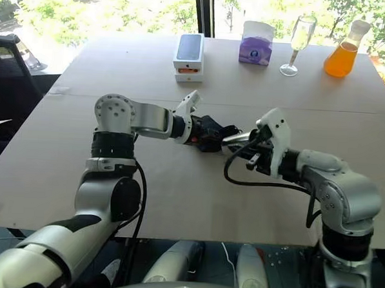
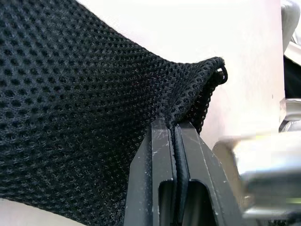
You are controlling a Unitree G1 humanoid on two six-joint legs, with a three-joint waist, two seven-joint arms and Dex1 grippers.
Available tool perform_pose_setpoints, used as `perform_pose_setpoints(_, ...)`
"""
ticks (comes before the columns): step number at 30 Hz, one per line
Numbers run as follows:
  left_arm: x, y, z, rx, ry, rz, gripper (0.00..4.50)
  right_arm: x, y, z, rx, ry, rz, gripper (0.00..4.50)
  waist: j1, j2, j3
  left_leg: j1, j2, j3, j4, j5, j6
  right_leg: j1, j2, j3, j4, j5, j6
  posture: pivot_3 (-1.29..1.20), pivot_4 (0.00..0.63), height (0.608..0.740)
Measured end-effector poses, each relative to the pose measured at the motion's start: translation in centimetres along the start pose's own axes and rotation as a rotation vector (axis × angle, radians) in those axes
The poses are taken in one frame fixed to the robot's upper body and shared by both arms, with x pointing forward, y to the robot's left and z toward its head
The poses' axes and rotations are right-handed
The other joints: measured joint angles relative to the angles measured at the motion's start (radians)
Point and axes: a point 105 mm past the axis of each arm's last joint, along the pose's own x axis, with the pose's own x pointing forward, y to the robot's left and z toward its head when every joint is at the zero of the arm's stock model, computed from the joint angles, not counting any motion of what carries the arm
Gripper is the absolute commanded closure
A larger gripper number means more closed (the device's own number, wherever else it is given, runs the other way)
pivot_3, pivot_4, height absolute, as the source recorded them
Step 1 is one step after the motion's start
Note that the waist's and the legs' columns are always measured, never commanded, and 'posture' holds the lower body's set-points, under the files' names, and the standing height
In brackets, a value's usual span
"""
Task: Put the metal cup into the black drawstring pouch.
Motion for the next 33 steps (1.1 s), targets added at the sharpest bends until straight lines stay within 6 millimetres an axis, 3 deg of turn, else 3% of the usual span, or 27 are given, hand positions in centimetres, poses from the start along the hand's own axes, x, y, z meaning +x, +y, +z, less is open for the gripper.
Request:
perform_pose_setpoints(6, 0.2, -0.1, -0.4, 0.034, 0.031, 0.009, 4.5, 0.9, -0.6, -0.4, 0.127, -0.094, -0.085, 4.42, -0.004, 0.0, 0.0, 0.001, 0.0, 0.004, 0.0, 0.0, 0.0, -0.003, 0.0, 0.001, 0.004, 0.0, 0.0, 0.0, 0.15, 0.74)
perform_pose_setpoints(13, -0.3, -0.6, 0.5, 0.032, 0.007, -0.013, 4.5, 1.4, -1.1, -3.5, 0.185, -0.04, -0.128, 4.42, -0.007, 0.0, 0.0, 0.001, 0.0, 0.005, 0.0, 0.0, 0.0, -0.003, 0.001, 0.002, 0.005, 0.0, 0.0, 0.0, 0.15, 0.74)
perform_pose_setpoints(19, -0.2, -1.5, 0.7, 0.032, 0.016, -0.052, 4.5, 2.1, -0.7, -3.6, 0.155, -0.04, -0.105, 4.42, -0.008, 0.0, 0.0, 0.001, 0.0, 0.005, 0.0, 0.0, 0.0, -0.003, 0.001, 0.003, 0.005, 0.0, 0.0, 0.0, 0.15, 0.74)
perform_pose_setpoints(28, -0.5, -1.6, 0.9, 0.01, 0.006, -0.073, 4.5, 4.2, -1.9, -3.6, 0.328, -0.17, -0.146, 4.42, -0.026, 0.0, 0.0, 0.001, 0.001, 0.005, 0.0, 0.0, 0.0, -0.003, 0.001, 0.003, 0.005, 0.0, 0.0, 0.0, 0.15, 0.74)
perform_pose_setpoints(33, -0.5, -1.6, 1.3, -0.064, 0.0, -0.108, 4.5, 5.3, -2.2, -3.6, 0.272, -0.215, -0.153, 4.42, -0.029, 0.0, 0.0, 0.001, 0.001, 0.005, 0.0, 0.0, 0.0, -0.005, 0.001, 0.003, 0.005, 0.0, 0.0, 0.0, 0.15, 0.74)
